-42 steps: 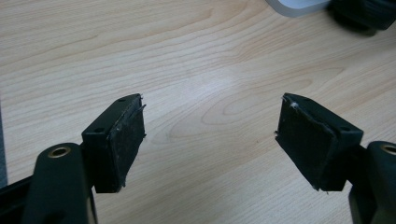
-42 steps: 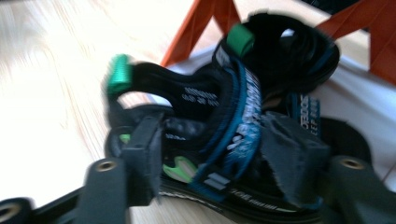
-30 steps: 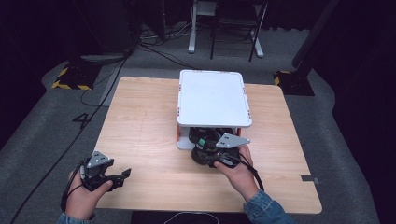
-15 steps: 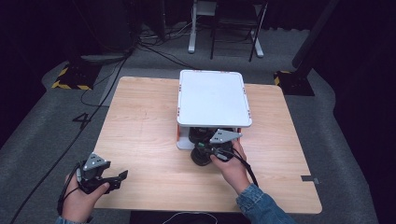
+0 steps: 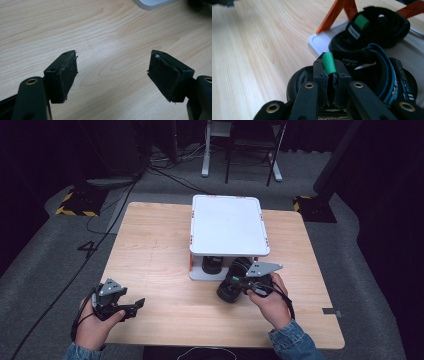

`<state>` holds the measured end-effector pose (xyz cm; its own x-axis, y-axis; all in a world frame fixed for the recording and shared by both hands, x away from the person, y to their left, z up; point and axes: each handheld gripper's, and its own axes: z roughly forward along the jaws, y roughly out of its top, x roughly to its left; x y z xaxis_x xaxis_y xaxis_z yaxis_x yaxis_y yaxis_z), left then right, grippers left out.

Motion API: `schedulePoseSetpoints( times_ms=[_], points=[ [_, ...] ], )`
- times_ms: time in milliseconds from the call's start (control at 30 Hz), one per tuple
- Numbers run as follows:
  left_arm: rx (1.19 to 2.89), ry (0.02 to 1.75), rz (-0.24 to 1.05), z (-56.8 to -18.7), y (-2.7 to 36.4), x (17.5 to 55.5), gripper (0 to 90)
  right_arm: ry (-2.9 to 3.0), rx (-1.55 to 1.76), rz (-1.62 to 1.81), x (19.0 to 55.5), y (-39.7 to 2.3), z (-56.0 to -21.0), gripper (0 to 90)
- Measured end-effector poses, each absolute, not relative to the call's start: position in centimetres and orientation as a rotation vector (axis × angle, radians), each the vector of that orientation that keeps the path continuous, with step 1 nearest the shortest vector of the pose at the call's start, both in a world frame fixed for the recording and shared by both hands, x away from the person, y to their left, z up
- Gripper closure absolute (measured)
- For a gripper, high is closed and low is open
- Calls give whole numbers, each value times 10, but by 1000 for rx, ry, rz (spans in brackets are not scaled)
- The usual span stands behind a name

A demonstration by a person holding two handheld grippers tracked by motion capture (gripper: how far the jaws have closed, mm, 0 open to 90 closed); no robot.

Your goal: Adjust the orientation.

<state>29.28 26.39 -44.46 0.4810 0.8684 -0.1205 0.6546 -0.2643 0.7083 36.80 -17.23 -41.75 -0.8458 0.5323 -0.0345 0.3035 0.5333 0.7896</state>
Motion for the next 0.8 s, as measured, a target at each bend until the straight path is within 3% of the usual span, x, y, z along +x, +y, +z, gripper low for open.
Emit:
schedulePoseSetpoints(
  times_ms=[267,600,700,767,800],
  points=[
    [2018,1239,385,-443,262,295,239,2629,669,1135,362,-186,-419,816],
    [2011,1238,378,-442,263,297,239,2706,685,983,347,-194,-425,744],
    [2018,1232,379,-443,261,298,239,2625,722,1048,339,-204,-429,634],
    [2024,1230,374,-443,261,298,239,2605,708,1071,338,-205,-431,622],
    [2022,1232,374,-443,260,298,239,2550,715,1146,336,-204,-433,480]
  ],
)
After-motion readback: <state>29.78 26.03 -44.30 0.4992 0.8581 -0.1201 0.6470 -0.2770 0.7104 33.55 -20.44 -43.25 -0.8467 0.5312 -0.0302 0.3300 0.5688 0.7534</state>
